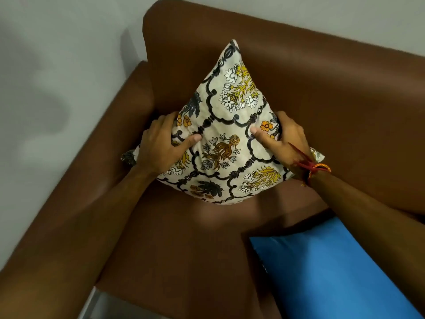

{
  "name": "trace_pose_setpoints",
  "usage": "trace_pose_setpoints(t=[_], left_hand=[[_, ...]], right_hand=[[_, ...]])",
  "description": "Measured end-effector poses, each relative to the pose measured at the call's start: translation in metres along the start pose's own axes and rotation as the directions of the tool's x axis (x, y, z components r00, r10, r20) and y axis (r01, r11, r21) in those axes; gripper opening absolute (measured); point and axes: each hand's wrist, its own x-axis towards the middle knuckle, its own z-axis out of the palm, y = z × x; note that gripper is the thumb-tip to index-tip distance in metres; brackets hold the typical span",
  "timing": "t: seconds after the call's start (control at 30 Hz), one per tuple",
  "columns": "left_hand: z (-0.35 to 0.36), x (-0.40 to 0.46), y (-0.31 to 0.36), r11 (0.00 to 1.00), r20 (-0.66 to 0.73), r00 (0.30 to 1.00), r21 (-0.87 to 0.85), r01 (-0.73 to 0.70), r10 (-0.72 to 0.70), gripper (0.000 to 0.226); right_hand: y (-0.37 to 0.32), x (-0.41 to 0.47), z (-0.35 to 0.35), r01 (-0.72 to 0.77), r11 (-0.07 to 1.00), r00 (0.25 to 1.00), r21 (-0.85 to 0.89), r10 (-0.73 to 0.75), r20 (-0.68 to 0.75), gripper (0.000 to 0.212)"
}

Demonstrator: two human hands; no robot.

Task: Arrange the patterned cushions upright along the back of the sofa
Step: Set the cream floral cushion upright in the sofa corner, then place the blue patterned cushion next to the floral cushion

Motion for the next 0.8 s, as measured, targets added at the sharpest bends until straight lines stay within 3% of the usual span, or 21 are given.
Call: trace_pose_setpoints(t=[0.13, 0.2, 0.27, 0.37, 0.43, 0.5, 0.57, 0.63, 0.73, 0.8], left_hand=[[0.000, -0.013, 0.016, 0.997, -0.149, 0.986, 0.009, -0.074, 0.075, 0.091], [0.000, -0.025, 0.036, 0.980, -0.245, 0.950, 0.097, -0.174, 0.193, 0.089], [0.009, -0.041, 0.063, 0.914, -0.228, 0.895, 0.229, -0.334, 0.384, 0.085], [0.052, -0.096, 0.110, 0.722, 0.053, 0.753, 0.248, -0.646, 0.656, 0.086], [0.093, -0.144, 0.133, 0.567, 0.296, 0.596, 0.185, -0.803, 0.747, 0.091], [0.136, -0.195, 0.147, 0.437, 0.497, 0.434, 0.118, -0.891, 0.751, 0.098], [0.176, -0.241, 0.150, 0.370, 0.636, 0.354, 0.115, -0.922, 0.685, 0.114], [0.214, -0.284, 0.159, 0.367, 0.673, 0.354, 0.131, -0.921, 0.649, 0.123], [0.250, -0.324, 0.177, 0.441, 0.573, 0.499, 0.251, -0.862, 0.650, 0.070], [0.262, -0.325, 0.184, 0.477, 0.578, 0.527, 0.253, -0.841, 0.623, 0.064]], right_hand=[[0.002, -0.011, -0.004, 0.050, 0.995, 0.998, -0.088, -0.054, -0.043, 0.092], [0.008, -0.024, -0.011, 0.077, 0.990, 0.994, -0.121, -0.087, -0.073, 0.096], [0.016, -0.040, -0.019, 0.091, 0.985, 0.989, -0.145, -0.106, -0.101, 0.094], [0.045, -0.078, -0.029, 0.085, 0.968, 0.988, -0.234, -0.113, -0.106, 0.086], [0.069, -0.109, -0.034, 0.096, 0.958, 0.991, -0.272, -0.116, -0.059, 0.081], [0.102, -0.144, -0.040, 0.124, 0.944, 0.992, -0.306, -0.118, 0.040, 0.078], [0.136, -0.178, -0.045, 0.154, 0.929, 0.984, -0.335, -0.114, 0.135, 0.075], [0.174, -0.212, -0.055, 0.170, 0.923, 0.975, -0.345, -0.107, 0.194, 0.074], [0.221, -0.260, -0.069, 0.155, 0.938, 0.974, -0.311, -0.093, 0.206, 0.076], [0.250, -0.288, -0.087, 0.143, 0.944, 0.970, -0.297, -0.074, 0.232, 0.085]])
